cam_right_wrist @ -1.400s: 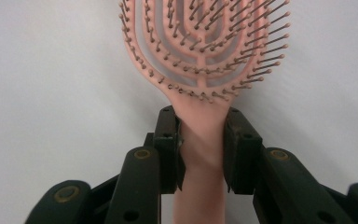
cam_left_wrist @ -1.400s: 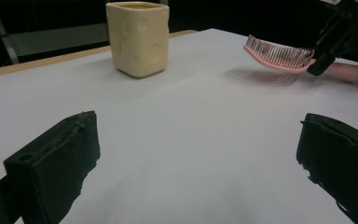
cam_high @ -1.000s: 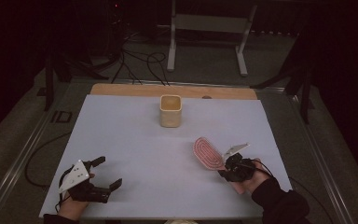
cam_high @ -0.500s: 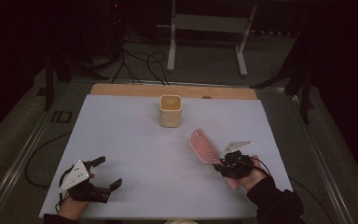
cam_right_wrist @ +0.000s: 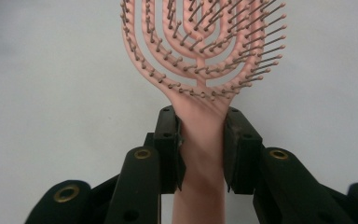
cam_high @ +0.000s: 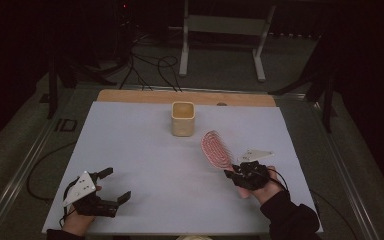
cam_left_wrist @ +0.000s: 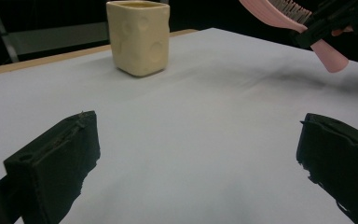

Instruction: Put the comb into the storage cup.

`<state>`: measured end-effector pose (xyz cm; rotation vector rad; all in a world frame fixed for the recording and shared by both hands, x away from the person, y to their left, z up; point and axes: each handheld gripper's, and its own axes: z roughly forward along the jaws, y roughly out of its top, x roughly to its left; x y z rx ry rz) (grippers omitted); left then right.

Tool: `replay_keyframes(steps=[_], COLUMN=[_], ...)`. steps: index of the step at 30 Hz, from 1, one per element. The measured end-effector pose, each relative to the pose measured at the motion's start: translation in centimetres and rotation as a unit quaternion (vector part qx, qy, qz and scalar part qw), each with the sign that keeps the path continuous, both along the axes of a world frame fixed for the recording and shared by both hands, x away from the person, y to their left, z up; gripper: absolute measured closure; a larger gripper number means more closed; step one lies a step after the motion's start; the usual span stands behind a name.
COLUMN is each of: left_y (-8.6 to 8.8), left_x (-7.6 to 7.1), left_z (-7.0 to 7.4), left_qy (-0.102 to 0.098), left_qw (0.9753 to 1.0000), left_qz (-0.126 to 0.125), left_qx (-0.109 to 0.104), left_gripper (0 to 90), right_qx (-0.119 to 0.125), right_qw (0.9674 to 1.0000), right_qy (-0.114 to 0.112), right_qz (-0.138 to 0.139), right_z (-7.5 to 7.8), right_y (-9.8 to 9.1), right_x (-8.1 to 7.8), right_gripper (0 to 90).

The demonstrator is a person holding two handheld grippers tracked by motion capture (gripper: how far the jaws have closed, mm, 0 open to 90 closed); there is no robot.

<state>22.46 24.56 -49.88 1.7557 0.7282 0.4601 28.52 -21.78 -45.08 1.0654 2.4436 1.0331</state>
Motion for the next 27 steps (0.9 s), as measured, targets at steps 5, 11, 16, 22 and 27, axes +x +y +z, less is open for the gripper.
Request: replay_keyframes(steps=[5,11,16,22,27], left_y=[0.0,0.1,0.1,0.1,0.0], left_x=[0.0,0.0,0.0,0.0,0.0], left_z=[0.0,0.0,0.0,0.0,0.1], left_qy=[0.001,0.001,0.002,0.004,0.006], left_qw=[1.0,1.0,1.0,1.0,1.0], left_qz=[0.001,0.001,0.001,0.003,0.004], left_qx=[-0.001,0.0,0.0,-0.003,-0.007], left_gripper=[0.1,0.1,0.2,0.1,0.1], right_qx=[0.027,0.042,0.058,0.069,0.091], right_qw=[0.9994,0.998,0.9964,0.9946,0.9916], right_qy=[-0.024,-0.044,-0.062,-0.078,-0.09], right_qz=[0.001,0.013,0.011,-0.004,-0.02], right_z=[0.0,0.3,0.4,0.5,0.5], right_y=[0.4,0.6,0.4,0.0,-0.8], right_x=[-0.1,-0.6,-1.0,-1.4,-1.8], right_gripper=[70.4,70.4,70.4,70.4,70.4])
